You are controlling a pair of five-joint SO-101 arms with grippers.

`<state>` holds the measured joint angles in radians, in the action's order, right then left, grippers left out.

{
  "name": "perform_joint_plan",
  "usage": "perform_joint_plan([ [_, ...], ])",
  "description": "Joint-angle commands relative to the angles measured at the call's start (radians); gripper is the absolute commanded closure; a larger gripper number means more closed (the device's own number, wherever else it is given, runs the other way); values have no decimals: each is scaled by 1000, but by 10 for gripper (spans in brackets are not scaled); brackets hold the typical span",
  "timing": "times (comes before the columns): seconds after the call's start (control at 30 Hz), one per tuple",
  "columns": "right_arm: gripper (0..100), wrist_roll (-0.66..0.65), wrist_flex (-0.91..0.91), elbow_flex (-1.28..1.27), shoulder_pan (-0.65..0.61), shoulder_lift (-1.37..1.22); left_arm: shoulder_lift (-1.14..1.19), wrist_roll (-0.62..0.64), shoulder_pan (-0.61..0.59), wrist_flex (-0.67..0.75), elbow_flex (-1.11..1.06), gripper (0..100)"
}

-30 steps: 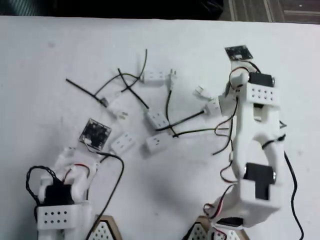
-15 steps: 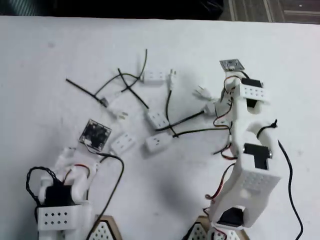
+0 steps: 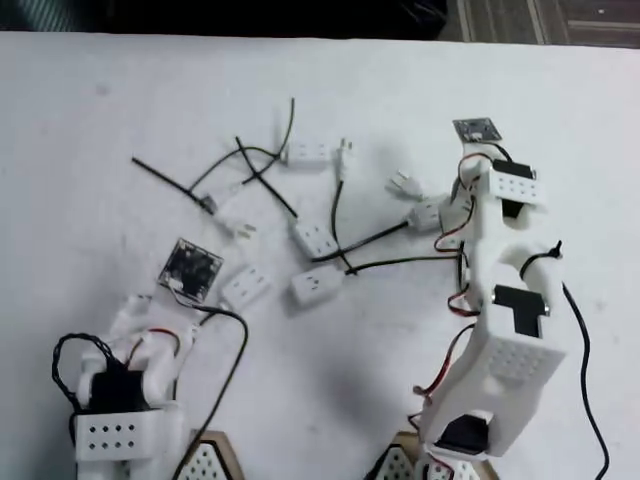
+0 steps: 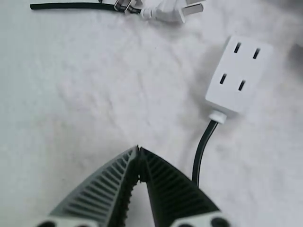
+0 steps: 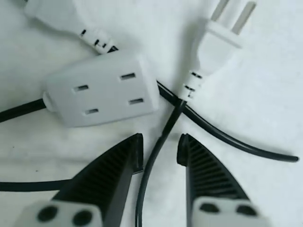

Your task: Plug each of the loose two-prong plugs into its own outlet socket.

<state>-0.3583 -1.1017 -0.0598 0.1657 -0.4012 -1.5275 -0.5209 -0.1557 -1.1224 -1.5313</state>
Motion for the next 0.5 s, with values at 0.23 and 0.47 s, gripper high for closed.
perform_joint_plan([
  [0.23,933,5,8,43,10,-53,-8,3,-1,9,2,976],
  [0.47,980,-14,-160,160,25,-67,-8,3,-1,9,2,976],
])
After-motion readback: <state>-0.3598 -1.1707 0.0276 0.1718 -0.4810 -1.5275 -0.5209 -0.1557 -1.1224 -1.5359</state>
